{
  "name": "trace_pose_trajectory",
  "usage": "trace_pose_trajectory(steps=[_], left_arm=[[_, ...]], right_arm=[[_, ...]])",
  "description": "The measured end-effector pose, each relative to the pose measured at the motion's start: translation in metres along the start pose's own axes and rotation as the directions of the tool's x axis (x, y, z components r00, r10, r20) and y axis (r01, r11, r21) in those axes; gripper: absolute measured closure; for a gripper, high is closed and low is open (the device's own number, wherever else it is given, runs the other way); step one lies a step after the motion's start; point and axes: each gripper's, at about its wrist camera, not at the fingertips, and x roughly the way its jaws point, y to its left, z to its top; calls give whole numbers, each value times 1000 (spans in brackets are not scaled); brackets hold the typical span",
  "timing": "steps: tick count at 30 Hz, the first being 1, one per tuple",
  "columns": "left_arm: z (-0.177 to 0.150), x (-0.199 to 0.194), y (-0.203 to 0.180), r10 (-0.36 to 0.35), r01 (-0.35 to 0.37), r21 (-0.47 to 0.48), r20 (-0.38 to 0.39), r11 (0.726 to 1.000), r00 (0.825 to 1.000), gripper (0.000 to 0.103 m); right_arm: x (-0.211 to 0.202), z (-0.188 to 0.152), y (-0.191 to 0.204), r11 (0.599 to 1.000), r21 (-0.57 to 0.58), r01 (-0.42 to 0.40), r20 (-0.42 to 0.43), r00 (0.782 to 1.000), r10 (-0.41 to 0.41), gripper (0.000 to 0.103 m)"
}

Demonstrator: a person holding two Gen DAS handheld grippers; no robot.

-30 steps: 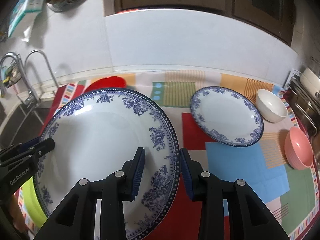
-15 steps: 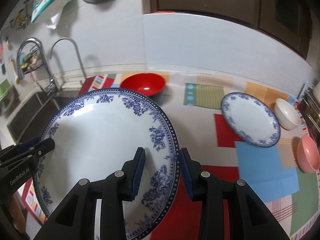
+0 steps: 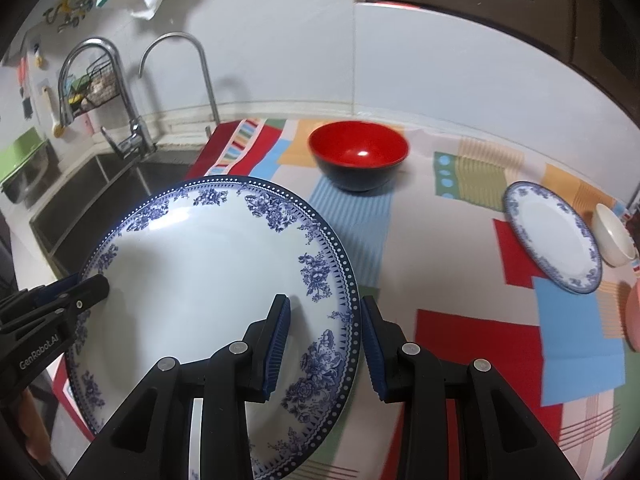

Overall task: Organize plates and bowls
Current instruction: 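Carry the blue-rimmed plate with both grippers over the green plate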

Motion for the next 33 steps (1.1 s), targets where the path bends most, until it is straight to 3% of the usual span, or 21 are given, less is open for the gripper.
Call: trace_pose_trajectory(steps=[14, 33], left_arm=[[-7, 29, 16, 6, -7, -8, -72, 1000, 997, 69], [-9, 38, 13, 16, -15, 12, -93, 1000, 996, 69]], right_arm=[[34, -6, 20, 1000, -6, -9, -90, 996, 8, 66], [46, -11, 17, 1000, 8, -5, -138, 990, 6, 66]])
